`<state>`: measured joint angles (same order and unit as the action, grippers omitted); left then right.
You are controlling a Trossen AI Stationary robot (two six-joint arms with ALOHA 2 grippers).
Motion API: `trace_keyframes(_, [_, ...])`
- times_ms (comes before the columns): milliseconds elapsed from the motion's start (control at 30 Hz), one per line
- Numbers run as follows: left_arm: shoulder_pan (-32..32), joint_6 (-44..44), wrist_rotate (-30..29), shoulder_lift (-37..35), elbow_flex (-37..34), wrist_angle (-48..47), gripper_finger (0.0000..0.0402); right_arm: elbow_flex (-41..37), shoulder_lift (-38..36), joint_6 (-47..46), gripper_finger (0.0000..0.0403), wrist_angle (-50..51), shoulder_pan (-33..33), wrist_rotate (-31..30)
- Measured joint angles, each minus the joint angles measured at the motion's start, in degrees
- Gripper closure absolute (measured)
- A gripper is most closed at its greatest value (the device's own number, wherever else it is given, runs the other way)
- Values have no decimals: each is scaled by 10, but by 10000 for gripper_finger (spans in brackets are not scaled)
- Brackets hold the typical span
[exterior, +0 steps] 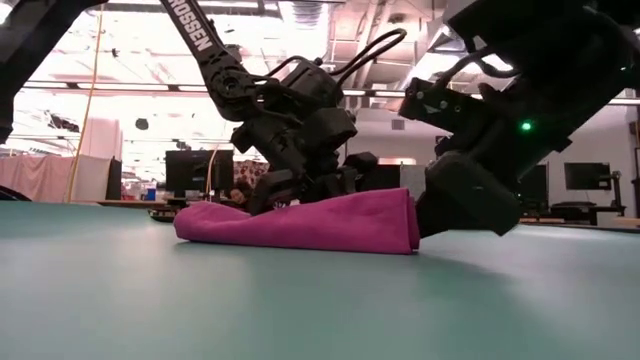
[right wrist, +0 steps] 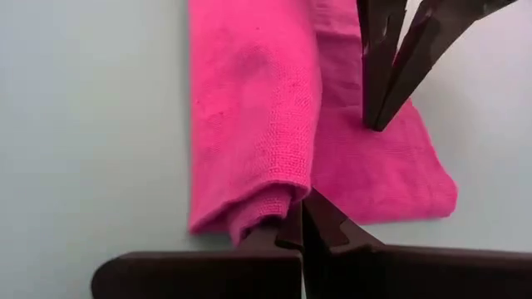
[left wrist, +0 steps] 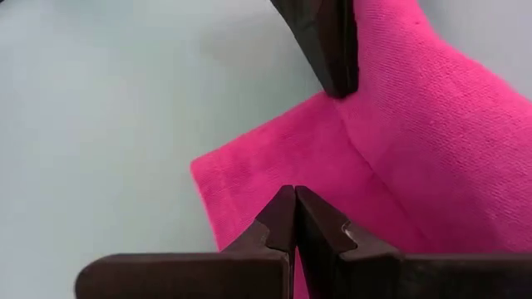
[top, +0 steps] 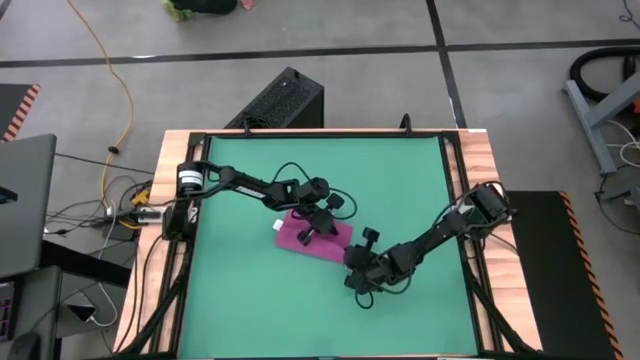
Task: Roll towel into tight, uniform cylinder
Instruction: Roll the pink towel
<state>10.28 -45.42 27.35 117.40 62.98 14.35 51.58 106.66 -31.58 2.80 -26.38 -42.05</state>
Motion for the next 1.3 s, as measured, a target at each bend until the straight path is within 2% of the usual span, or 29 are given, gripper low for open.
trace_keyframes(133, [0, 1, 0, 0, 0, 1, 402, 0, 0, 1, 395, 1, 0, 5])
trace_keyframes(300, [2, 0, -19, 0, 0, 1, 402, 0, -1, 2, 395, -14, 7, 67])
trace_keyframes(600, [4, 2, -22, 0, 0, 1, 401, 0, -1, 30, 395, -36, 7, 103])
trace_keyframes(767, [6, 5, -27, 0, 0, 1, 401, 0, -4, 27, 391, -30, 1, 69])
trace_keyframes(933, [11, 16, -27, 0, 0, 1, 401, -1, -31, 27, 389, -26, -11, 63])
trace_keyframes(1167, [15, 17, -27, 0, 0, 1, 401, -1, -80, 17, 389, 15, -36, -17])
trace_keyframes(1300, [14, 17, -27, 0, 0, 1, 402, -1, -92, 16, 389, -13, -41, -27])
